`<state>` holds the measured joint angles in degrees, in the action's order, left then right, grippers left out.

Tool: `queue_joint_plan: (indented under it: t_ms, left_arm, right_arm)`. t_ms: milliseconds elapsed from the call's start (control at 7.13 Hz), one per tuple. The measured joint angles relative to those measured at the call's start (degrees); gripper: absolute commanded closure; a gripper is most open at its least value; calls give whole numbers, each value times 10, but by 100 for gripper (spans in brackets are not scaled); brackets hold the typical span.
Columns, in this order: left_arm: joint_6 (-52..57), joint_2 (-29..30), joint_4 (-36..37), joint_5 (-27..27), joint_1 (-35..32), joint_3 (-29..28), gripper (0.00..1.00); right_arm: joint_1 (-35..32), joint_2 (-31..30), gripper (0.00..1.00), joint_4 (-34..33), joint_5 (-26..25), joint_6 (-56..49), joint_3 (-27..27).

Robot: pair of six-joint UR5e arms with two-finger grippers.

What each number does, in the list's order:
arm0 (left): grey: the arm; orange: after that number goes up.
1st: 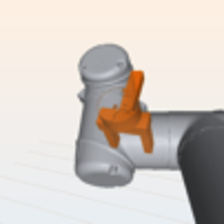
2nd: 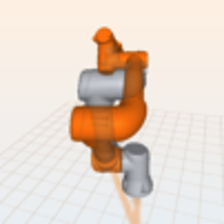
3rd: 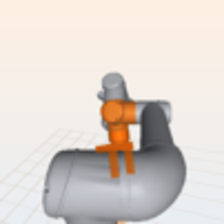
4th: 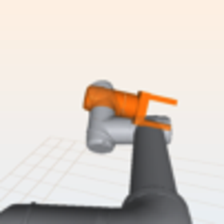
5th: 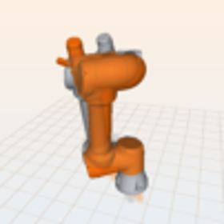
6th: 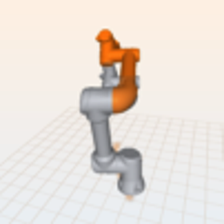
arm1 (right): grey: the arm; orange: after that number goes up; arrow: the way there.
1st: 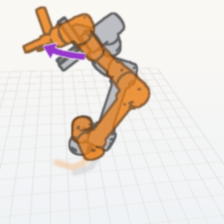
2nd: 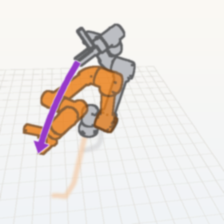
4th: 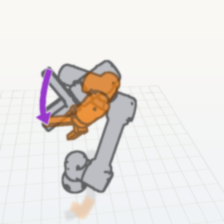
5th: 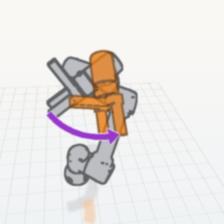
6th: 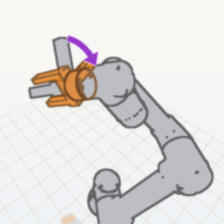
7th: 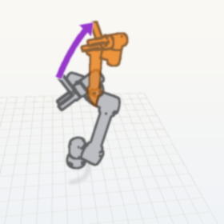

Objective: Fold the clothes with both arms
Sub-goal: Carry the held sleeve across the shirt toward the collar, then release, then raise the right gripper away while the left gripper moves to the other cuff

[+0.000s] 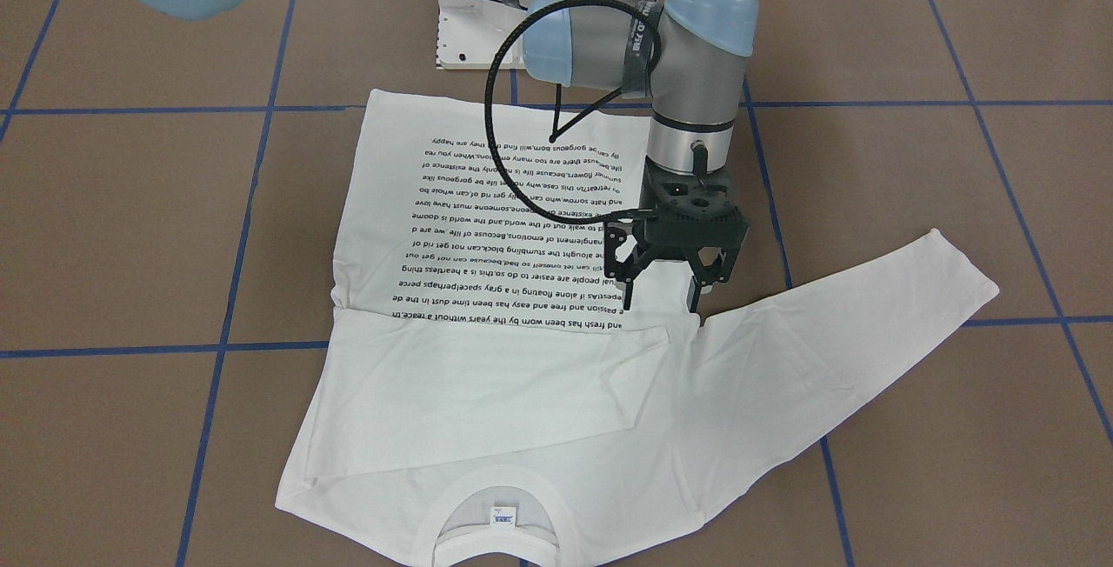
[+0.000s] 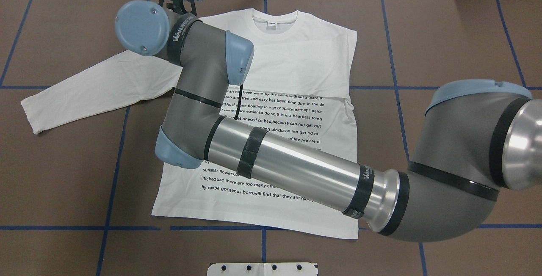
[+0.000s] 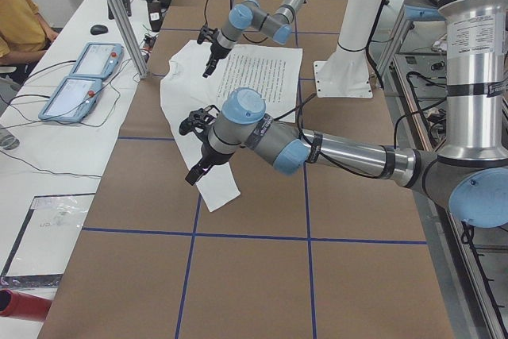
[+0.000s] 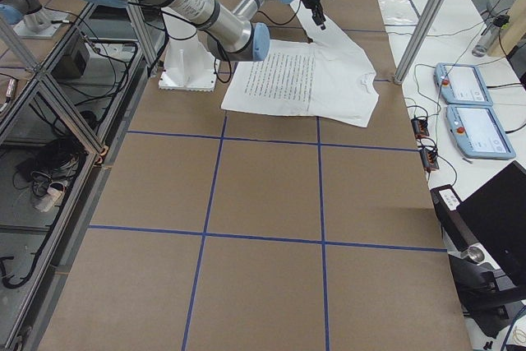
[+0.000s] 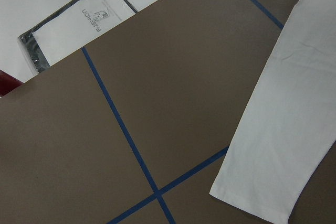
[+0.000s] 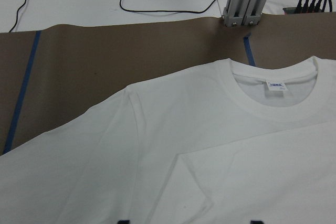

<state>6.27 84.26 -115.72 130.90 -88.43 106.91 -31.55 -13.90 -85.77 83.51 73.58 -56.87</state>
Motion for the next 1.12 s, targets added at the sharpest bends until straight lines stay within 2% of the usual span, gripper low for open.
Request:
queue_joint_plan:
  t_ms: [281, 421, 701, 842, 1122]
  left_arm:
    - [-11, 4, -15, 1, 4, 1, 0]
    - [-33, 3, -26, 1, 17, -2, 0]
    - [-121, -2, -66, -4, 71, -24, 0]
    - [-167, -4, -119, -5, 99, -57, 0]
    - [-251, -9, -284, -27, 158, -159, 0]
  right_arm:
    - [-77, -54, 0, -77, 114, -68, -95]
    - [-121, -108, 0, -92, 165, -123, -159]
    - [-219, -282, 0, -98, 267, -281, -329]
    - [-271, -368, 0, -97, 318, -377, -394]
    - [-355, -504, 0, -92, 393, -535, -465]
